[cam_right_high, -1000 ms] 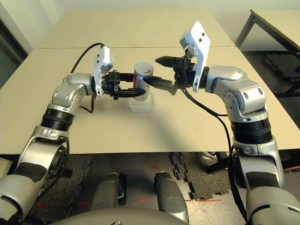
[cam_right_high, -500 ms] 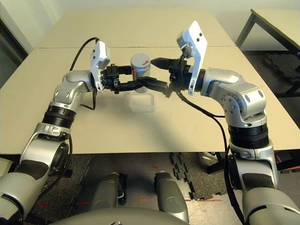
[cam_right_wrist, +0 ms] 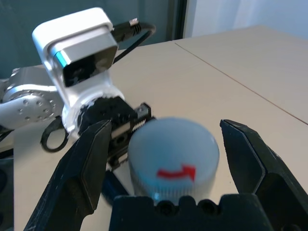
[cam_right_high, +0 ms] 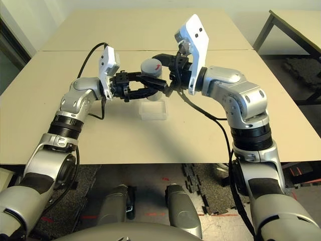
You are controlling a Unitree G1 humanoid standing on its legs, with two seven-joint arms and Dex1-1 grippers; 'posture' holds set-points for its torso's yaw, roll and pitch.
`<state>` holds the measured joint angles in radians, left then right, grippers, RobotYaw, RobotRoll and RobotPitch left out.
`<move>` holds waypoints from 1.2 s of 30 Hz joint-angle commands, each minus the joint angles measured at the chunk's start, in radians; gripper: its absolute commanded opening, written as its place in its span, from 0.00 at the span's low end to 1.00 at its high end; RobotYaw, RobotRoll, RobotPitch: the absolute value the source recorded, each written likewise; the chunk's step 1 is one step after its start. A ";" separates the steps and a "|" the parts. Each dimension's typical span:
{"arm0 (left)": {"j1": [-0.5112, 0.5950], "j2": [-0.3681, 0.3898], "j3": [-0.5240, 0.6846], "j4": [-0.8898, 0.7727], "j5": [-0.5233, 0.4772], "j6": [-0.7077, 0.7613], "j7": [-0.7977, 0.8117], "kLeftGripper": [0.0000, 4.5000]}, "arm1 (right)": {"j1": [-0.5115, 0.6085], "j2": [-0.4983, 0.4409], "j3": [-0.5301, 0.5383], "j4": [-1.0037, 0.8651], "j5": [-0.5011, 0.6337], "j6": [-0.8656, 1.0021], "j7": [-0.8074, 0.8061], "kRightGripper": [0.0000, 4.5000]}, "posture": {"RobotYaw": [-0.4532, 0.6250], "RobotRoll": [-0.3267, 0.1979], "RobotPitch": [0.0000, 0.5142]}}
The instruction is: Pour the medicine from the bottle into the box.
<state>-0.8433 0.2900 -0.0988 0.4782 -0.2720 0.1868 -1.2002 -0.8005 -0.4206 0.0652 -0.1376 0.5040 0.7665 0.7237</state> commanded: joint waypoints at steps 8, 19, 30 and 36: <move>0.029 0.004 -0.003 -0.059 -0.014 0.033 0.003 0.61 | -0.020 0.015 0.002 0.059 -0.050 -0.052 -0.006 1.00 | 0.25 0.62 0.16; 0.054 0.026 0.007 -0.088 -0.017 0.054 0.017 0.61 | 0.036 -0.032 -0.053 0.044 -0.041 -0.050 -0.019 1.00 | 0.25 0.62 0.16; 0.049 0.048 0.019 -0.045 -0.013 0.038 0.022 0.61 | 0.102 -0.093 -0.124 -0.042 0.023 0.011 -0.045 1.00 | 0.24 0.62 0.17; 0.051 0.055 0.020 -0.030 -0.009 0.029 0.019 0.61 | 0.142 -0.135 -0.164 -0.090 0.060 0.050 -0.050 1.00 | 0.24 0.62 0.18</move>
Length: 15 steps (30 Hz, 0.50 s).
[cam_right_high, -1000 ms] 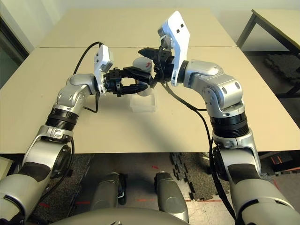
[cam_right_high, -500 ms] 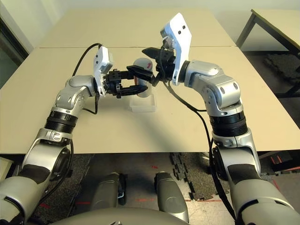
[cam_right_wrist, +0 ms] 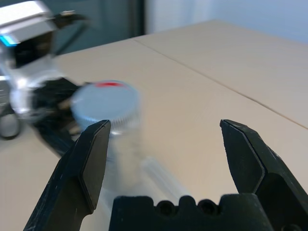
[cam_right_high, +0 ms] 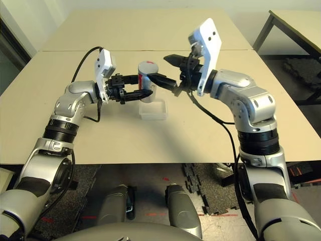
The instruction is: Pour the medicine from the bottle into the box.
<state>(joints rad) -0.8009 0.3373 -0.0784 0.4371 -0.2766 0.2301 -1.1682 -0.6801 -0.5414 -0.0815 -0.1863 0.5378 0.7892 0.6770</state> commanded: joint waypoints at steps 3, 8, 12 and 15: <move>0.005 0.010 0.002 0.035 0.000 -0.023 -0.010 0.61 | 0.047 -0.030 -0.027 -0.091 0.065 0.074 0.008 1.00 | 0.23 0.62 0.18; -0.009 0.007 0.004 0.072 0.004 -0.039 -0.007 0.61 | 0.059 -0.019 -0.013 -0.157 0.126 0.128 -0.004 1.00 | 0.23 0.62 0.19; -0.022 -0.002 0.001 0.085 0.005 -0.044 -0.004 0.61 | 0.018 0.021 0.023 -0.139 0.113 0.116 -0.024 1.00 | 0.23 0.62 0.18; -0.030 -0.008 -0.001 0.095 0.005 -0.050 -0.005 0.61 | -0.017 0.047 0.051 -0.104 0.085 0.091 -0.034 1.00 | 0.23 0.62 0.18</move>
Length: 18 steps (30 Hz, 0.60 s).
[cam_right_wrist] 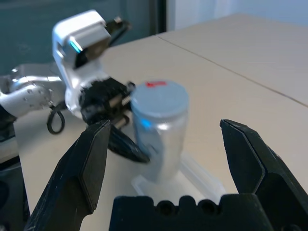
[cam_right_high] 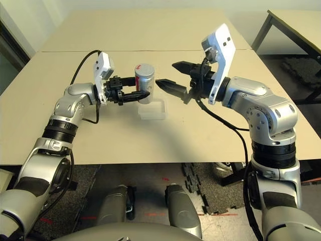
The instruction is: Pour the medicine from the bottle into the box.
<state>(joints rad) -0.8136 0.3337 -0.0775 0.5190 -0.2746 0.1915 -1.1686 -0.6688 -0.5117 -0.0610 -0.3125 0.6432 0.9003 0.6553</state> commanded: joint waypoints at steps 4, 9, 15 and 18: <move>-0.023 -0.018 -0.009 0.015 0.004 -0.017 -0.006 0.61 | -0.092 0.063 0.082 0.107 -0.081 -0.083 -0.020 1.00 | 0.23 0.62 0.17; -0.023 -0.028 -0.010 0.008 0.004 -0.015 -0.005 0.61 | -0.134 0.106 0.121 0.185 -0.133 -0.136 -0.014 1.00 | 0.24 0.62 0.17; -0.022 -0.034 -0.009 -0.003 0.001 -0.010 -0.001 0.61 | -0.150 0.124 0.142 0.238 -0.171 -0.174 0.002 1.00 | 0.24 0.62 0.17; -0.020 -0.038 -0.008 -0.008 0.001 -0.009 0.001 0.61 | -0.147 0.124 0.143 0.253 -0.184 -0.181 0.010 1.00 | 0.25 0.62 0.18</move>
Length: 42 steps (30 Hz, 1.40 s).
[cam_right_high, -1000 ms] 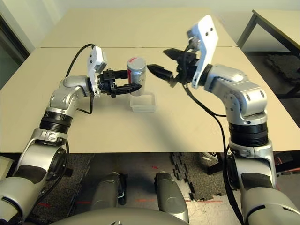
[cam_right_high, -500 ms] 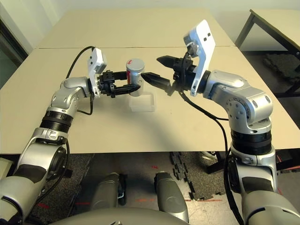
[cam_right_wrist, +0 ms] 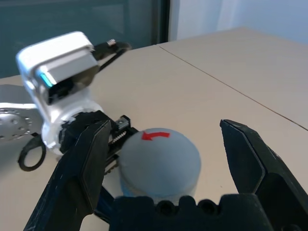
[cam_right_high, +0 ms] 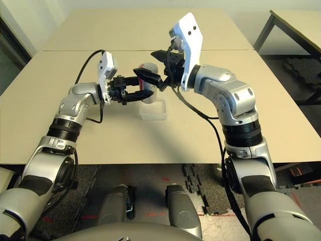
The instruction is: Pour the medicine from the bottle into the box.
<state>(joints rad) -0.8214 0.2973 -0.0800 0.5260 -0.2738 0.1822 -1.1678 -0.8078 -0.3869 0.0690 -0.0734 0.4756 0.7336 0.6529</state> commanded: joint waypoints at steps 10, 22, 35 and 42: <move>-0.008 -0.012 -0.005 -0.024 -0.002 0.002 0.004 0.61 | 0.010 -0.008 0.000 0.018 -0.039 -0.007 0.021 1.00 | 0.24 0.62 0.17; -0.005 -0.012 -0.003 -0.016 -0.001 -0.003 0.003 0.61 | 0.066 -0.071 -0.049 -0.030 -0.027 0.021 0.014 1.00 | 0.23 0.62 0.18; -0.013 -0.007 0.001 0.002 0.001 -0.012 0.010 0.61 | 0.118 -0.121 -0.091 -0.098 0.013 0.065 -0.001 1.00 | 0.23 0.62 0.18; -0.018 -0.003 0.003 0.012 0.002 -0.016 0.010 0.61 | 0.148 -0.144 -0.117 -0.127 0.030 0.086 -0.006 1.00 | 0.23 0.62 0.18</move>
<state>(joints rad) -0.8224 0.2884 -0.0777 0.5283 -0.2728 0.1775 -1.1489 -0.6754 -0.5217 -0.0271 -0.1760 0.4947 0.8047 0.6508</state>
